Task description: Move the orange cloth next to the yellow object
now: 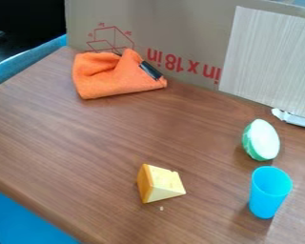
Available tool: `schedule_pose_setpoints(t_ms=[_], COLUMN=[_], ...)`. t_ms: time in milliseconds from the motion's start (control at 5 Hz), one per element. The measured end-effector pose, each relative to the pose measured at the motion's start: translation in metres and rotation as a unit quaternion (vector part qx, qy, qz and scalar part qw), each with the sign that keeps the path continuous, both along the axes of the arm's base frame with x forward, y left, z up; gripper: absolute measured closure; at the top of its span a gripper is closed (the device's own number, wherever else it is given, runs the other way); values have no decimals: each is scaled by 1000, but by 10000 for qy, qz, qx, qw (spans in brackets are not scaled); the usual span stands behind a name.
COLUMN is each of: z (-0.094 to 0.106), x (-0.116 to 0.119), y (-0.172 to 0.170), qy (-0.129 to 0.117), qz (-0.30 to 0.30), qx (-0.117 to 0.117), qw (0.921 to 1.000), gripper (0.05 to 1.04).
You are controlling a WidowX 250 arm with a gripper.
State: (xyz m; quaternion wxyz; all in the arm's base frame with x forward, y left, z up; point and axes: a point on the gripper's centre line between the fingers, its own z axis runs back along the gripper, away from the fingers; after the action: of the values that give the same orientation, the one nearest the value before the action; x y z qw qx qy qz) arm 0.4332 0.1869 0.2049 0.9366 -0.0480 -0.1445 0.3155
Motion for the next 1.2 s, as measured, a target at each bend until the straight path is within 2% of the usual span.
schedule_pose_setpoints(t_ms=[200,400,600,800,1000,1200], z=[-28,-63,-78,-87,-98,-93], x=[2,-2,-6,-13,-13,-13], y=[1,5,5,5,4,9], qy=[300,583,576,466,394,271], qz=[5,-4,-40,-171,-273,-161], qx=[-138,-80,-26,171,131,69], qw=[9995,9983,9983,9986,9988,9995], gripper=[83,83,83,83,83,83])
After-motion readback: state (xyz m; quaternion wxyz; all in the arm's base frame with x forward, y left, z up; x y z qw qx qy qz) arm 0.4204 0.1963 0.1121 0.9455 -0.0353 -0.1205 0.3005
